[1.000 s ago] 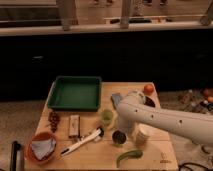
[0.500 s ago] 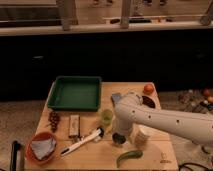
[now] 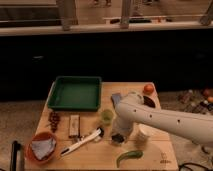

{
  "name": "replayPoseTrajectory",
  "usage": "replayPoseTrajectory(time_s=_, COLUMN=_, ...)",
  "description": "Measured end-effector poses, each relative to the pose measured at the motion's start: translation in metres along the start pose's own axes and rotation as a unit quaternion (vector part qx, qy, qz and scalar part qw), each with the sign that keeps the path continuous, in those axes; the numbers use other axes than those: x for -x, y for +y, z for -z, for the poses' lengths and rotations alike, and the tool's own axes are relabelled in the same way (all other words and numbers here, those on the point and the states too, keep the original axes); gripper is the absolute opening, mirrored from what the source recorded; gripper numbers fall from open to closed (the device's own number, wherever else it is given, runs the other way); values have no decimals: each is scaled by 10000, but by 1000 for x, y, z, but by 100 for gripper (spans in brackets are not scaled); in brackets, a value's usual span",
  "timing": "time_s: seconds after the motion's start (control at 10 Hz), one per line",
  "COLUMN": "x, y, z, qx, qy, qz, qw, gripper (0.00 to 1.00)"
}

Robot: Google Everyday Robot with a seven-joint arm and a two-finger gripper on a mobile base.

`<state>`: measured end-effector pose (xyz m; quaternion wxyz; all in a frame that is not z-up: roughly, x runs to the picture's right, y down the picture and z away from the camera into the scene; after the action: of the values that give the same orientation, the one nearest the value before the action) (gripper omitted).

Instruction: Stack cups into tray

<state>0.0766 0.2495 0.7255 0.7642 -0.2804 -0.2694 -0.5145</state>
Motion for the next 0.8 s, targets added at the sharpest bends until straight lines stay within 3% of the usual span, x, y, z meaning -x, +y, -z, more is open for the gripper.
replayPoseTrajectory(time_s=0.1, x=-4, y=2, z=1, qx=-64, qy=-27, qz=-18, qw=10000, gripper=5)
replayPoseTrajectory(time_s=0.2, x=-7, y=4, z=4, qx=-99, qy=-24, qz=-38, qw=9999, gripper=1)
replayPoseTrajectory(time_s=0.8, x=-26, y=11, z=38, qx=-295, qy=267, qz=-132, qw=9991, gripper=0)
